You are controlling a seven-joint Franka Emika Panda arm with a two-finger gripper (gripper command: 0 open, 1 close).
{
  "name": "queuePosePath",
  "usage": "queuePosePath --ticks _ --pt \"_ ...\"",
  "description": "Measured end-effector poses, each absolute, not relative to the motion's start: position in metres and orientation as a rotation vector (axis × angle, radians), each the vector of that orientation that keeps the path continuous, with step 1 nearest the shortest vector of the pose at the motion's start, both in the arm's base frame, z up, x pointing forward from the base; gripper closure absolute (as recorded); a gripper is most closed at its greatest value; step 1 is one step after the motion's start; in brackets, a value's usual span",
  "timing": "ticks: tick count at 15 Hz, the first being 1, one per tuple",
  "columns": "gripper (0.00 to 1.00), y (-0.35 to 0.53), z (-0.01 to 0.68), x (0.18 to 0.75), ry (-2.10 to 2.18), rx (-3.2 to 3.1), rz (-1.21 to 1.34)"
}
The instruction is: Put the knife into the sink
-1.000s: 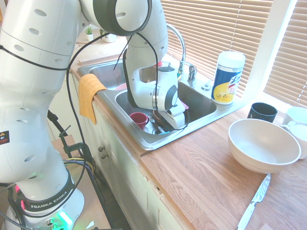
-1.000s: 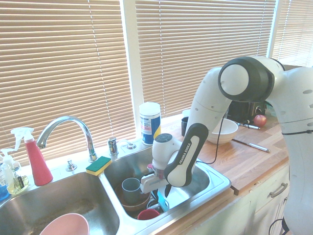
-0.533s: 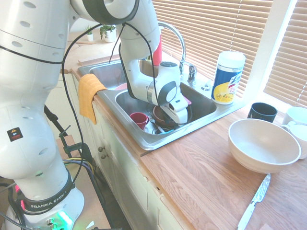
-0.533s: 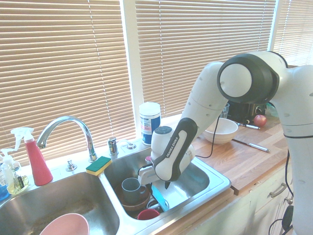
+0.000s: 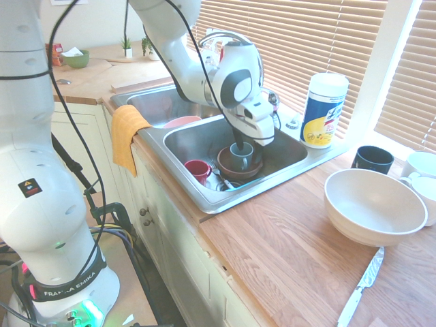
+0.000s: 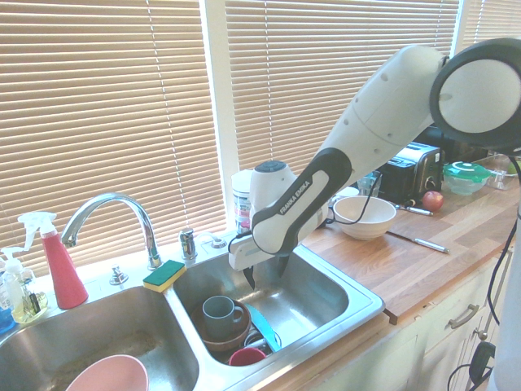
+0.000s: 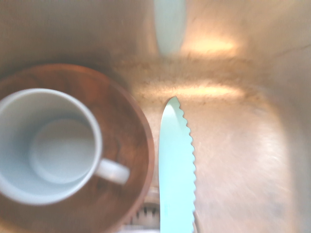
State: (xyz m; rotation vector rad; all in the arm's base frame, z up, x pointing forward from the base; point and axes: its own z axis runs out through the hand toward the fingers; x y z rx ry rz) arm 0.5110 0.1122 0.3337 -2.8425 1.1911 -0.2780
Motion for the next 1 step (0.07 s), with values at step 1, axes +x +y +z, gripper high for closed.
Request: queuePosePath --ticks 1 --pt "0.0 0.1112 0.3544 0.5034 1.174 -2.856 -0.261"
